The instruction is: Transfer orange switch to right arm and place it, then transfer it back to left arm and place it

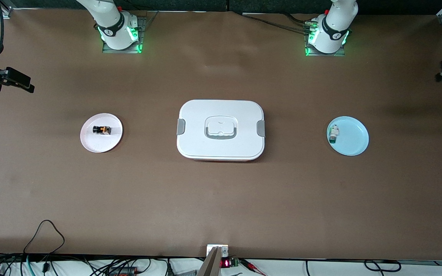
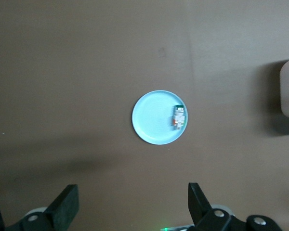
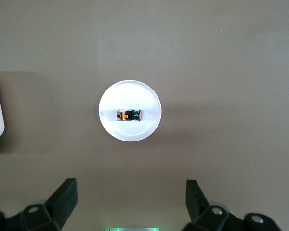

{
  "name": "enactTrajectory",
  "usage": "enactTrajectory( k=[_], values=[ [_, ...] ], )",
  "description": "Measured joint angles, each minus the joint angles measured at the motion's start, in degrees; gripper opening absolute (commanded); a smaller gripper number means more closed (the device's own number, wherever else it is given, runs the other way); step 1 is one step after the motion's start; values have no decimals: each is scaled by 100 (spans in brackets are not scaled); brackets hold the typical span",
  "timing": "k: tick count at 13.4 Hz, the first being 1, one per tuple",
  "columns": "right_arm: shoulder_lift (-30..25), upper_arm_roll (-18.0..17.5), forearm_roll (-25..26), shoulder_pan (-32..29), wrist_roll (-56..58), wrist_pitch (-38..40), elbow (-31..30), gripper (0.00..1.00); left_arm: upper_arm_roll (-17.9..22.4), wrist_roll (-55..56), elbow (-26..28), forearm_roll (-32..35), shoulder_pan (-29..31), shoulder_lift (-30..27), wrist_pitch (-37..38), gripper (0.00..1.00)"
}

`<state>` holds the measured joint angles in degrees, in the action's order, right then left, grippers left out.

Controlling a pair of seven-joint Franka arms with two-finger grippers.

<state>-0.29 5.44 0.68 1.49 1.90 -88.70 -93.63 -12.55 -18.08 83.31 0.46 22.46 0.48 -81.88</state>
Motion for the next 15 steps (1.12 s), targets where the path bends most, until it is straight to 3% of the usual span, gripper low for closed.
enactTrajectory(
  k=[4, 6, 8, 15],
  values=[
    [-1, -3, 0, 0, 0, 0, 5, 100, -50, -177, 8, -173, 172, 91, -29, 100],
    [-1, -3, 0, -1, 0, 1, 8, 100, -1, -143, 9, -173, -245, 231, -135, 100],
    [-1, -2, 0, -1, 0, 1, 9, 100, 330, -104, 16, -173, -758, 380, -279, 100],
    [12, -3, 0, 0, 0, 31, 5, 100, 1061, -150, -3, -172, -1367, 503, -365, 100]
  ],
)
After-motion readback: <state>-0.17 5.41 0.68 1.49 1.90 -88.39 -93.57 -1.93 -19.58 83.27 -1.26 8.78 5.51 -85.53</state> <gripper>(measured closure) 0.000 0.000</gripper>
